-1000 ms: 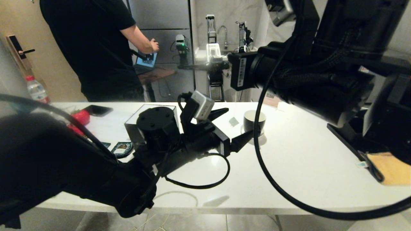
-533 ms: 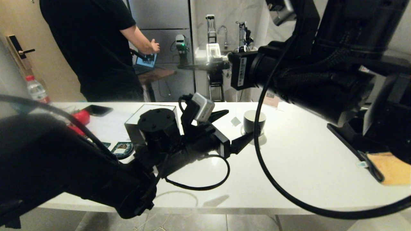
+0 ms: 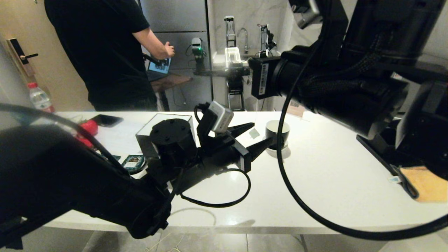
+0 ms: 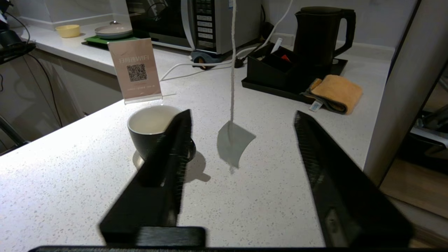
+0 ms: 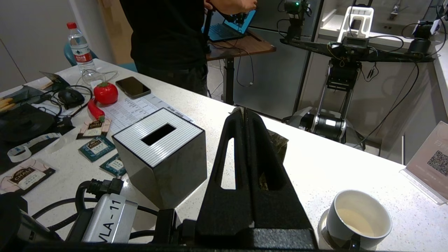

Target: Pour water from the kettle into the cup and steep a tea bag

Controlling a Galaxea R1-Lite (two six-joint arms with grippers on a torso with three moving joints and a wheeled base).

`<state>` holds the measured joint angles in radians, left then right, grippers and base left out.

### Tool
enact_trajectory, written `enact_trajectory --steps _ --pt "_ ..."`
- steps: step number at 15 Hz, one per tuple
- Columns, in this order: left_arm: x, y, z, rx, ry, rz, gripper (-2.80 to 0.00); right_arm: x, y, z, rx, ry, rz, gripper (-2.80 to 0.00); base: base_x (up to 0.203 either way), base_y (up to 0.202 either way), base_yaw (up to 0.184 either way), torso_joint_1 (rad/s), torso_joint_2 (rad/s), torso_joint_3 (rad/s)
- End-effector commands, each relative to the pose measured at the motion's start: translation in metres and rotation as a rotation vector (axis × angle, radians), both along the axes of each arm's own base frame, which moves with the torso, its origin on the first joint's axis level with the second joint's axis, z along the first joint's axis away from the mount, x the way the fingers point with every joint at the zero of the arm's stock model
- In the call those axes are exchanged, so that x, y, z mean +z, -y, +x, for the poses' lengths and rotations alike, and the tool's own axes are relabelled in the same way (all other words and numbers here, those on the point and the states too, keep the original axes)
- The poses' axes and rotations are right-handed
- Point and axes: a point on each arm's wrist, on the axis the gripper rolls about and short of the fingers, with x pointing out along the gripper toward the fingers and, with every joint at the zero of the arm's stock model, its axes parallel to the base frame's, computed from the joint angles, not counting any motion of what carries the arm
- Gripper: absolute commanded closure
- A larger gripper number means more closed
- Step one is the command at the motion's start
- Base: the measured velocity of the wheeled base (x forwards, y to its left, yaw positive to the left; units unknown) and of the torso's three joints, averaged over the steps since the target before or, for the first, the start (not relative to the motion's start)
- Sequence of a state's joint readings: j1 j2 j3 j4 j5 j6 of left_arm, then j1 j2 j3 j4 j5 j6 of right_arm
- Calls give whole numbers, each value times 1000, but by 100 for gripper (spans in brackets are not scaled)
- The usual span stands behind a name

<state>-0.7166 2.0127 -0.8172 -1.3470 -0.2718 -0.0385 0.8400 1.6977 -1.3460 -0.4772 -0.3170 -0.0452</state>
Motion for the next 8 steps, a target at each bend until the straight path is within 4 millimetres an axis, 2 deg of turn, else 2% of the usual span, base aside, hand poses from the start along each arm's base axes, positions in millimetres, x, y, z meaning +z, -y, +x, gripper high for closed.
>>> enact_trajectory --steps 1,8 --pt "0 0 0 -1 4 -5 0 0 0 0 -2 1 1 0 0 0 0 0 0 0" --pt "0 0 0 -1 6 -5 0 -1 0 0 -2 1 -2 0 0 0 0 0 0 0"
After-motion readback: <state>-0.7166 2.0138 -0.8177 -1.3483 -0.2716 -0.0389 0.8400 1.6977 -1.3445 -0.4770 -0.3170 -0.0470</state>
